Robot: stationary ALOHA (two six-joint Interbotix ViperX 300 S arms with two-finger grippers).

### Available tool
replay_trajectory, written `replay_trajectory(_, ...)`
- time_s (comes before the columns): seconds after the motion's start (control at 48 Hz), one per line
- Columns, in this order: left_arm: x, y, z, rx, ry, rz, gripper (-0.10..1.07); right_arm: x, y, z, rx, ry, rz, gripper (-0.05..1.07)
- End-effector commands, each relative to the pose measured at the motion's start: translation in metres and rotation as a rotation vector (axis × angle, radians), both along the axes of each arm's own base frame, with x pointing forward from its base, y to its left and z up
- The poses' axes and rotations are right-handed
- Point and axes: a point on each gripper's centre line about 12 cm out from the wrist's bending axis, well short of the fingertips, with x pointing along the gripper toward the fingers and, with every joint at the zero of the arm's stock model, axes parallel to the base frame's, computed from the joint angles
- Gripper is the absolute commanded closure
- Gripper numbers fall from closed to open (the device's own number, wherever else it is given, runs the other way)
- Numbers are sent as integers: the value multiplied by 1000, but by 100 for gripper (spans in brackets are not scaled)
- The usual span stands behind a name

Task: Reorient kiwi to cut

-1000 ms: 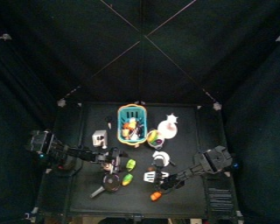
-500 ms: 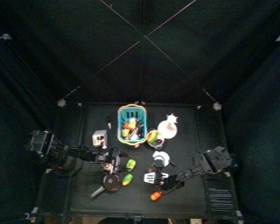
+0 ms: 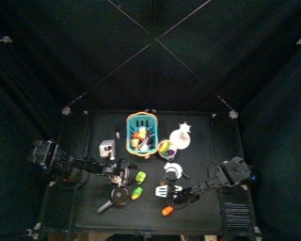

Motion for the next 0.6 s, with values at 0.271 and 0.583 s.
replay_trajectory(0.271, 1, 0, 7, -1, -28, 1, -4, 1, -2, 35, 18, -80, 13, 1)
replay_trajectory(0.583, 1, 0, 6, -4, -26, 3, -4, -1, -6, 57, -9, -91, 71, 1)
